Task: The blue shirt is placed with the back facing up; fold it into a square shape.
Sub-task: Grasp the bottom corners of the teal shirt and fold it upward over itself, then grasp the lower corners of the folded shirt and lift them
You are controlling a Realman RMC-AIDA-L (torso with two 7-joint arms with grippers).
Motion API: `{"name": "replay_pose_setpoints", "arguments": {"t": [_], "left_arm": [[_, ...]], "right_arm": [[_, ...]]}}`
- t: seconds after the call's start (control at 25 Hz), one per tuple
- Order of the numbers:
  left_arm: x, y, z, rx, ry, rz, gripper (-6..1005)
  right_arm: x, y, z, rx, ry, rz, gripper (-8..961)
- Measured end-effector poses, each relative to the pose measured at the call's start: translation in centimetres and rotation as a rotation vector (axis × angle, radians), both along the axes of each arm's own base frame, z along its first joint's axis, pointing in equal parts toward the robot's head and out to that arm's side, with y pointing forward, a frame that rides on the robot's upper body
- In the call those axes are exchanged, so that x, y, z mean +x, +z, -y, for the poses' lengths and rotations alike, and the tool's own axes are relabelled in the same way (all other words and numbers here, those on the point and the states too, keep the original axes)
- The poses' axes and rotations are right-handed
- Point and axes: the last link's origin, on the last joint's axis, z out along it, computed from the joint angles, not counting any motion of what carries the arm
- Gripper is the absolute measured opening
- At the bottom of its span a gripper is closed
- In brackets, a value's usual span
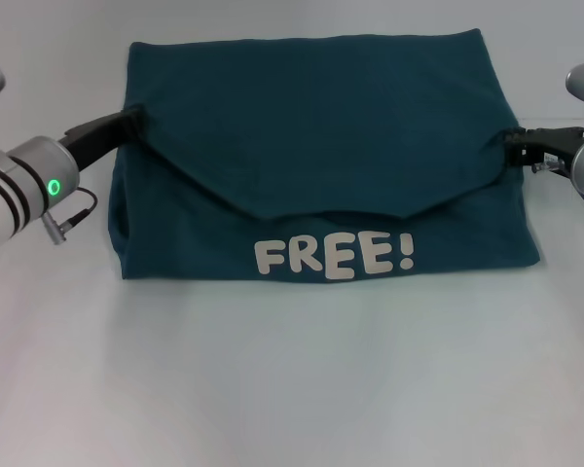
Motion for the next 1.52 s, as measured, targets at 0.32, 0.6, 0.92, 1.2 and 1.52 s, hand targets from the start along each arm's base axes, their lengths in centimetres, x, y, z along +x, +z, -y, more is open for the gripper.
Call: {"name": "replay_pose_setpoints", "arguments": {"t": [0.32,0.6,0.92,1.2,1.52], "left_arm": [[0.5,-0.5,0.1,-0.006,-0.019,-0.022,178],[-0.5,0.9,0.1,0.038,-0.001,-0.028,422],[-1.5,2.4,2.0,-0.043,-0.054,-0.019,598],[-2.5,3.3,5.6,-0.146,-0.121,-0.003,845],[-3.7,3.6,8.7,-0.234,-0.158,-0.009,911]], "right_arm": [[0.3,0.1,0.2,0.005,-0.002,0.0,60],[0.5,1.2,0.1,0.048,-0.007,-0.027,284],[0.7,2.9,1.8,-0.01,0.081,-0.222,643],[1.1,4.3,4.7,-0.117,0.119,-0.328,642],[1.8,6.3,7.3,-0.175,0.115,-0.438,640]]}}
